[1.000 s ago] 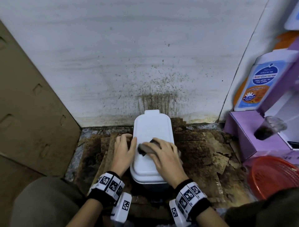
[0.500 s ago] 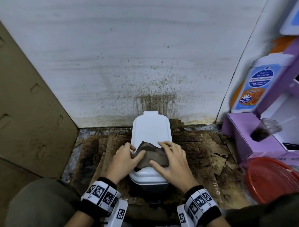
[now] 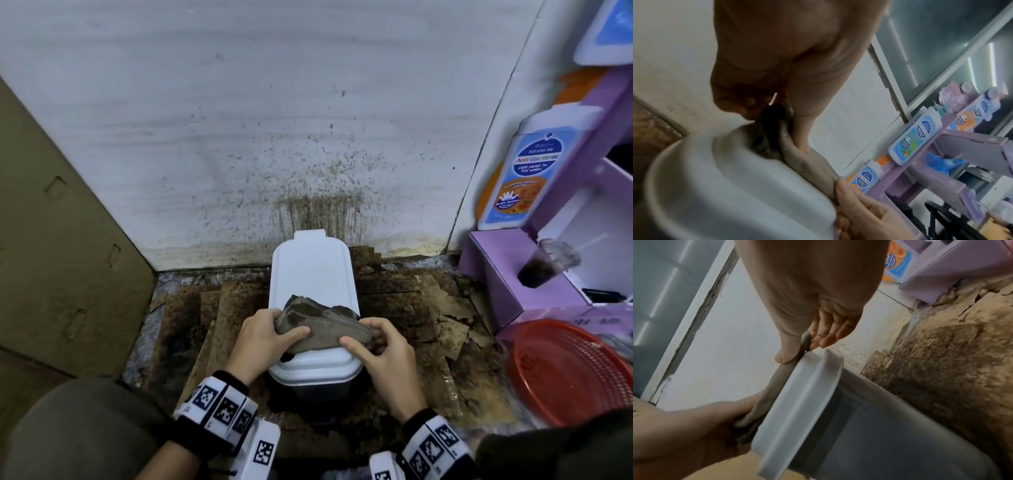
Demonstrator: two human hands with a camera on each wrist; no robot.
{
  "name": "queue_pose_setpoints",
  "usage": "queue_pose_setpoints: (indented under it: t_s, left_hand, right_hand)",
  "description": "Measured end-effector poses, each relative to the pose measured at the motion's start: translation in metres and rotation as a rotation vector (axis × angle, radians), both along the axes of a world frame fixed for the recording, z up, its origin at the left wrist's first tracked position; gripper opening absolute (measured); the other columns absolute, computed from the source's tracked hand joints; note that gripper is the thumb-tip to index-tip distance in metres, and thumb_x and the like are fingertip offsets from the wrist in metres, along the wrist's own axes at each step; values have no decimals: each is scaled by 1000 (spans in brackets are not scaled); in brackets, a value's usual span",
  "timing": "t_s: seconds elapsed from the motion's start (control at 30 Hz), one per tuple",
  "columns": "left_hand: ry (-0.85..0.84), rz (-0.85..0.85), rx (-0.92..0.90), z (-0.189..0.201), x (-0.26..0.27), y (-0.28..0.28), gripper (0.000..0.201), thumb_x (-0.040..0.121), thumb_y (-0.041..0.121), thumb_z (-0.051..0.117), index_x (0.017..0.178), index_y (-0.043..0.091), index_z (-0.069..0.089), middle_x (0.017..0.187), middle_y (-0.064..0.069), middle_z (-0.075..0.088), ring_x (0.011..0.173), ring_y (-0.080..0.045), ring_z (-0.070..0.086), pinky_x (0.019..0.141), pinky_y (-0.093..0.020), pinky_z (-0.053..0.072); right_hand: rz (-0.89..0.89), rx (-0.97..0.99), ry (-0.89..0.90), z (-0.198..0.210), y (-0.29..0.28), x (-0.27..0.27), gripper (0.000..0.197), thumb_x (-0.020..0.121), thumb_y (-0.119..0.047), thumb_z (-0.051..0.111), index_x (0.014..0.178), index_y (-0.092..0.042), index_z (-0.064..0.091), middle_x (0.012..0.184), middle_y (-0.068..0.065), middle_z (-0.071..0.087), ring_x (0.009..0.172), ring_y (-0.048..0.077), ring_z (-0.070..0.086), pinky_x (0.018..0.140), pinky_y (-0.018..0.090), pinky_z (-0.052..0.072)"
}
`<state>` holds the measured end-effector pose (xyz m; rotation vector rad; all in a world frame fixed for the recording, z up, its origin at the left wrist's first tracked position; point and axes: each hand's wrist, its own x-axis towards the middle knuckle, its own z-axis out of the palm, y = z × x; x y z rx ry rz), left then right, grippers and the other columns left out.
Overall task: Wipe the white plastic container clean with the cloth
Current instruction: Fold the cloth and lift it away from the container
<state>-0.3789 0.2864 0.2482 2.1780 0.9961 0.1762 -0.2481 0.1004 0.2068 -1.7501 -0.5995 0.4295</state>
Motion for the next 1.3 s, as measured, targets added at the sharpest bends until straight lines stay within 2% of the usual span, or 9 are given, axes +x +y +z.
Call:
queue_pose_setpoints:
  t_s: [0.17, 0.3, 0.47, 0.57, 0.73, 0.87, 1.0, 1.1, 1.3]
  left_hand:
    - [-153, -6, 136, 2, 0, -7, 15, 93, 31, 70, 83, 24, 61, 65, 5, 60, 63, -6, 57, 53, -18, 35]
    - [-226, -52, 172, -4, 3, -1, 12, 98, 34, 63, 87, 29, 59, 79, 9, 59, 79, -16, 54, 65, -31, 35]
    - [-419, -46, -23, 10, 12, -8, 11, 102, 32, 57, 97, 23, 60, 84, 8, 65, 83, -12, 63, 66, -33, 48]
    - [-538, -16, -89, 21, 20, -14, 11, 103, 28, 57, 100, 19, 63, 90, 6, 68, 91, -14, 66, 75, -34, 52]
    - [-623, 0, -129, 37, 41, -29, 13, 102, 28, 57, 102, 17, 63, 94, -5, 69, 93, -22, 67, 79, -40, 52]
    - [-640, -18, -226, 46, 61, -42, 13, 104, 27, 55, 106, 18, 64, 102, -2, 69, 97, -14, 66, 79, -26, 53]
    - [-623, -30, -248, 53, 77, -54, 14, 105, 25, 52, 108, 16, 63, 101, 2, 67, 90, 0, 62, 75, -15, 48]
    - [-606, 16, -250, 52, 87, -59, 15, 104, 28, 53, 104, 16, 63, 98, 4, 69, 90, -2, 64, 75, -21, 52]
    - [-578, 32, -415, 55, 112, -84, 17, 105, 27, 53, 104, 12, 61, 103, -13, 71, 87, -13, 70, 70, -27, 58]
  right_hand:
    - [69, 46, -95, 1, -3, 6, 33, 76, -28, 86, 104, -30, 69, 93, -10, 69, 86, 12, 63, 76, 23, 52]
    - [-12, 123, -142, 6, 1, 11, 23, 76, -24, 86, 95, -24, 72, 99, -5, 64, 95, 11, 62, 84, 25, 51]
    - [-21, 213, -145, 15, 3, 20, 17, 83, -22, 79, 97, -26, 71, 112, -11, 66, 115, 11, 60, 100, 27, 47]
    - [-68, 241, -168, 28, 3, 27, 11, 87, -25, 75, 97, -24, 71, 105, -7, 70, 107, 9, 64, 94, 27, 52]
    - [-26, 266, -125, 47, -2, 46, 15, 96, -27, 66, 90, -13, 66, 83, 8, 71, 83, 28, 69, 76, 51, 56]
    - [-55, 314, -116, 59, -14, 62, 7, 99, -20, 63, 96, -16, 69, 92, 0, 73, 92, 18, 70, 82, 38, 57]
    - [-136, 277, -218, 64, -26, 80, 3, 95, -22, 68, 96, -21, 71, 104, -5, 67, 100, 12, 66, 89, 41, 55]
    - [-215, 225, -327, 72, -33, 94, 8, 89, -27, 74, 96, -23, 74, 108, -9, 60, 103, 13, 63, 90, 35, 53]
    - [-143, 138, -411, 99, -54, 111, 6, 96, -30, 66, 94, -24, 66, 87, -12, 63, 80, 1, 59, 75, 24, 47]
